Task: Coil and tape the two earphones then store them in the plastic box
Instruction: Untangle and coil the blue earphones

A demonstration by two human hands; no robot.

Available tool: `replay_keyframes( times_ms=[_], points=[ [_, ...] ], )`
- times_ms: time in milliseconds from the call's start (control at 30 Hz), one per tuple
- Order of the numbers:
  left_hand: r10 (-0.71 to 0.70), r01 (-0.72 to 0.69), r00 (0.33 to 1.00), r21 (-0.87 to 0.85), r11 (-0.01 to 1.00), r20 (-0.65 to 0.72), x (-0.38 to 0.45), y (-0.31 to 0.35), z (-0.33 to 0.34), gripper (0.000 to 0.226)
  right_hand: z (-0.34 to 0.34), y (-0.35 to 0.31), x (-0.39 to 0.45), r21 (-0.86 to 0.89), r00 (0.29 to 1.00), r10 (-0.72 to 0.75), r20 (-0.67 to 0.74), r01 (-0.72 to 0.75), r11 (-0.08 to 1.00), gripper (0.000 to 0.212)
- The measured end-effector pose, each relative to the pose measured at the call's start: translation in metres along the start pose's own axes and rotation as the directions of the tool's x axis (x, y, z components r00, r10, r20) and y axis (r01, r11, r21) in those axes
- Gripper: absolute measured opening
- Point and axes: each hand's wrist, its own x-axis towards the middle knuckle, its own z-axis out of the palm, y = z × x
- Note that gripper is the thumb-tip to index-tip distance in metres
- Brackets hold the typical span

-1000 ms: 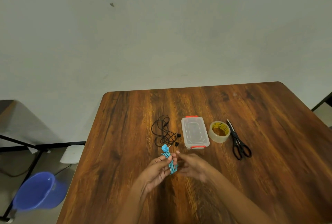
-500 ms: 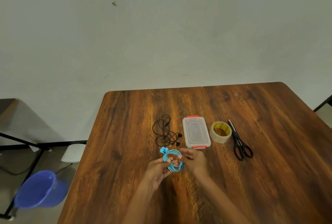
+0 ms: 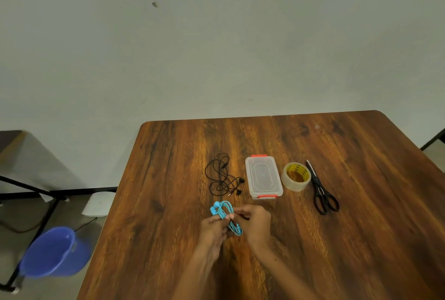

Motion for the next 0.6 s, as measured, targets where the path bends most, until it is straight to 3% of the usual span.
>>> replay_keyframes(
  times_ms=[167,400,600],
  points=[
    [-0.065,0.068,0.997,-0.061,0.996,0.049,0.002,0.003,-0.006,0.018,0.001,0.0,-0.001,-0.006,0.999,-0.006,-0.033,0.006,1.0,0.014],
    [-0.138,0.161,0.982,-0.194,0.968,0.13,0.005,0.009,-0.013,0.016,0.004,-0.001,-0.002,-0.176,0.969,-0.151,0.194,0.186,0.967,0.023],
    [-0.181,0.257,0.951,-0.319,0.912,0.249,-0.002,0.016,-0.017,0.017,0.003,-0.005,-0.001,-0.259,0.941,-0.189,0.281,0.264,0.929,0.028]
  ],
)
